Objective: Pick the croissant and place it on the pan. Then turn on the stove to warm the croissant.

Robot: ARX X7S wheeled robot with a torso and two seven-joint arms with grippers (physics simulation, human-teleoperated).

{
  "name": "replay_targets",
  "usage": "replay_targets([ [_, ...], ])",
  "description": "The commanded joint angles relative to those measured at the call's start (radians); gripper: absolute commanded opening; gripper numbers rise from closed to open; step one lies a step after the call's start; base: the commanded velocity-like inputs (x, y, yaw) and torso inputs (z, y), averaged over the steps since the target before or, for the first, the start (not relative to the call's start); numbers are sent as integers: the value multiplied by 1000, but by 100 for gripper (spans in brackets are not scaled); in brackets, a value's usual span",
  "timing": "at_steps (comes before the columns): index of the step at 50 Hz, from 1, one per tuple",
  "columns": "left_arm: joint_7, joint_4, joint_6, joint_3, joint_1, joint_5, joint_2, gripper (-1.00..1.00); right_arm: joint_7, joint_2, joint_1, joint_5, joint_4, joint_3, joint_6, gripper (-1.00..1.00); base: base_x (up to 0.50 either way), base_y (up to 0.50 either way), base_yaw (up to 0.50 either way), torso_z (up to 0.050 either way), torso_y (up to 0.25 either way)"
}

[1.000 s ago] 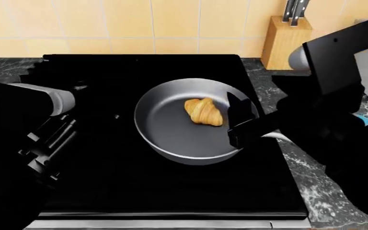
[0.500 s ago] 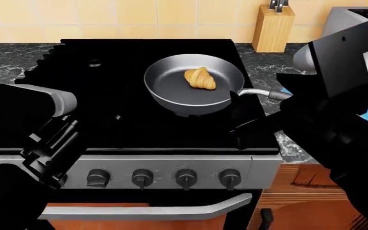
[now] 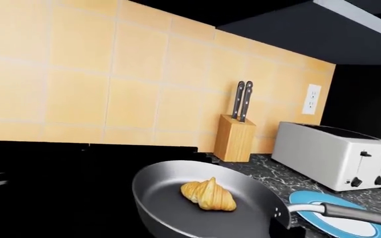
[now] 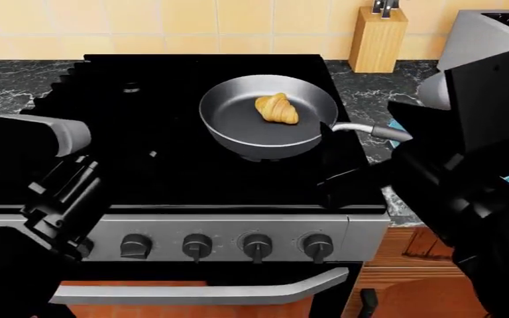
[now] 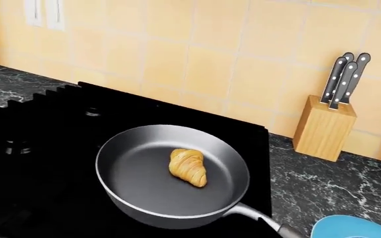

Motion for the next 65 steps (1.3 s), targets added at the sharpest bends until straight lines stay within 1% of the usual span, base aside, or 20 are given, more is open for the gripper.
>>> replay_targets([
  [1, -3, 11, 18, -15, 12, 0, -1, 100, 65, -3, -47, -11, -74, 19, -57, 100, 0, 0, 0, 0, 0],
  [7, 5, 26, 34, -16, 30, 22, -5, 100, 91, -18, -78, -26, -108, 20, -83, 100, 0, 0, 0, 0, 0],
  [8, 5, 25, 32, -18, 30, 15, -6, 100, 95, -18, -82, -28, -112, 20, -85, 100, 0, 0, 0, 0, 0],
  [9, 5, 20, 25, -36, 32, -43, -8, 100, 100, -18, -91, -30, -123, 22, -91, 100, 0, 0, 0, 0, 0],
  [11, 10, 35, 40, -29, 41, 3, -10, 100, 103, -18, -91, -29, -126, 22, -93, 100, 0, 0, 0, 0, 0],
  [17, 15, 47, 44, -39, 59, -9, -18, 100, 91, -24, -126, -58, -142, 30, -113, 100, 0, 0, 0, -15, 0],
  [19, 9, 49, 47, -36, 62, 10, -20, 100, 99, -25, -132, -59, -153, 33, -121, 100, 0, 0, 0, -44, 0],
  [30, 8, 93, 63, -83, 99, -21, -46, 100, 181, -37, -133, -31, -208, 26, -141, 100, 0, 0, 0, -50, 0],
  [36, 13, 94, 71, -90, 111, -20, -49, 100, 216, -37, -144, -31, -232, 26, -153, 100, 0, 0, 0, -50, 0],
  [41, 6, 108, 70, -109, 118, -51, -61, 100, 266, -38, -149, -11, -266, 29, -174, 100, 0, 0, 0, -50, 0],
  [46, 4, 115, 74, -121, 131, -65, -65, 100, 282, -34, -165, -17, -282, 34, -184, 100, 0, 0, 0, -50, 0],
  [53, 11, 111, 71, -119, 138, -66, -75, 100, 284, -32, -203, -35, -300, 43, -201, 100, 0, 0, 0, -50, 0],
  [54, -8, 96, 52, -117, 129, -102, -81, 100, 289, -29, -205, -32, -305, 44, -204, 100, 0, 0, 0, -50, 0],
  [56, 2, 96, 57, -108, 135, -68, -81, 100, 295, -29, -214, -34, -313, 45, -209, 100, 0, 0, 0, -50, 0],
  [65, 16, 103, 62, -120, 161, -69, -96, 100, 238, -12, -302, -77, -336, 75, -240, 100, 0, 0, 0, -50, 0],
])
